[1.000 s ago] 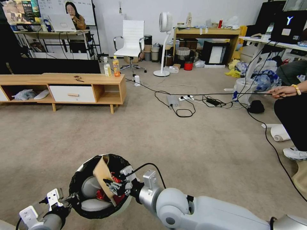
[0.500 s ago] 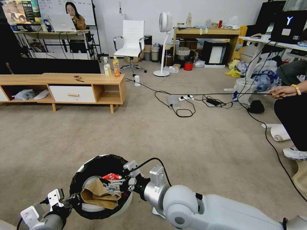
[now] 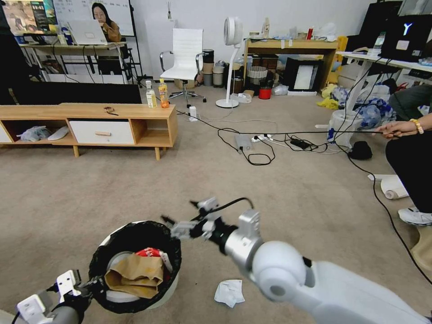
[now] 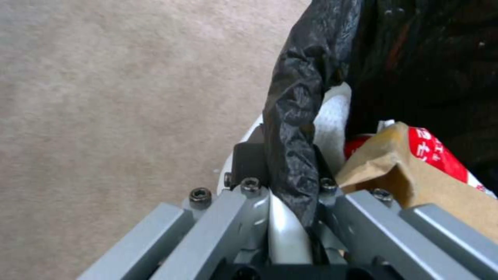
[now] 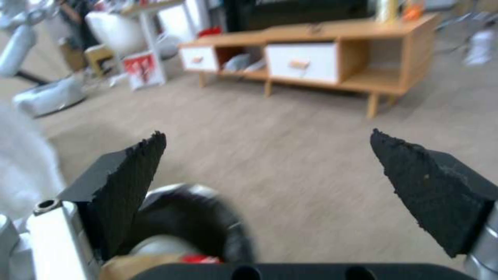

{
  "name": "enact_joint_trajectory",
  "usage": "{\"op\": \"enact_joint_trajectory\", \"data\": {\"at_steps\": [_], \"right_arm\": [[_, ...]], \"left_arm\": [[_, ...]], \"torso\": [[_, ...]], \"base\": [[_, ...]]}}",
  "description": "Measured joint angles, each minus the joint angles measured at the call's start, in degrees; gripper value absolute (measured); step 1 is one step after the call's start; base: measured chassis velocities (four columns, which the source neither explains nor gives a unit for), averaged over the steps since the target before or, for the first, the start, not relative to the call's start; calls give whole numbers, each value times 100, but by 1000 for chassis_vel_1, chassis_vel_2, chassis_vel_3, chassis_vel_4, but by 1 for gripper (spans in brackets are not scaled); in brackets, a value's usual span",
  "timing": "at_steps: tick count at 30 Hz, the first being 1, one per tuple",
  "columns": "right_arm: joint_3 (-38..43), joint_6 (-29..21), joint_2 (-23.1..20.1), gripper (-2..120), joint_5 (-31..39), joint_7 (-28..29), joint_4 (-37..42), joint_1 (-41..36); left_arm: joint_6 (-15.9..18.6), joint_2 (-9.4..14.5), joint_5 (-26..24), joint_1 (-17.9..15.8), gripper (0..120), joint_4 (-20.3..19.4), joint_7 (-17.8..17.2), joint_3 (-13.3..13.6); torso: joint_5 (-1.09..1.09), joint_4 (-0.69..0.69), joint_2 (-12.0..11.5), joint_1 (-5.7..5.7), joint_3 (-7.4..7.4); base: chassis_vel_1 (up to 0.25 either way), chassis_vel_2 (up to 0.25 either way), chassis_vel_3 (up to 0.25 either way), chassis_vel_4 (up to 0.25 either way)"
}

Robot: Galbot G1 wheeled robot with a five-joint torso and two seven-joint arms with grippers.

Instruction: Pick up the trash bin and place the garbage on the floor into it.

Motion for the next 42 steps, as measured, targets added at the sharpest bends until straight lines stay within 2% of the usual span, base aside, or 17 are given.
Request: {"op": "enact_joint_trajectory", "data": {"at_steps": [7,11,16,17,18,19,20,23,25,28,30,42], "right_arm": [[881,112,-225,100,-348,-81,67,-336],[1059,28,-346,100,-441,-60,69,-428],[1146,-713,-630,100,-394,259,76,-623],[1146,-713,-630,100,-394,259,76,-623],[1113,-969,-678,100,-281,345,105,-659],[1113,-969,-678,100,-281,345,105,-659],[1044,-1235,-702,100,-149,446,124,-679],[912,-1447,-707,100,-79,506,118,-681],[661,-1888,-669,100,133,598,51,-629],[610,-2087,-636,100,297,658,38,-606],[487,-2399,-567,100,587,754,-12,-563],[-124,-2853,-326,100,762,771,-584,-559]], "left_arm": [[-17,85,-33,108,3,17,27,-271],[-30,111,-42,142,3,45,56,-353],[-46,138,-63,150,3,104,94,-472],[-46,138,-63,150,3,104,94,-472],[-47,142,-66,148,3,121,97,-483],[-47,142,-66,148,3,121,97,-483],[-49,145,-71,146,3,140,99,-493],[-52,144,-76,141,3,148,100,-496],[-55,123,-84,135,3,139,101,-491],[-55,118,-87,135,3,126,101,-489],[-56,112,-101,138,3,96,101,-489],[-76,45,-100,170,3,57,127,-509]], "torso": [[0,0,0,0,0],[0,0,0,0,0],[0,-1,0,0,0],[0,-1,0,0,0],[0,-1,0,0,0],[0,-1,0,0,0],[0,-1,0,0,0],[-1,0,0,0,0],[0,-1,0,0,0],[-1,0,0,0,1],[-1,0,0,0,1],[0,0,0,0,0]], "base": [[0,0,0,0],[0,0,0,0],[0,0,0,0],[0,0,0,0],[0,0,0,0],[0,0,0,0],[0,0,0,0],[0,0,0,0],[0,0,0,0],[0,0,0,0],[0,0,0,0],[0,0,0,0]]}}
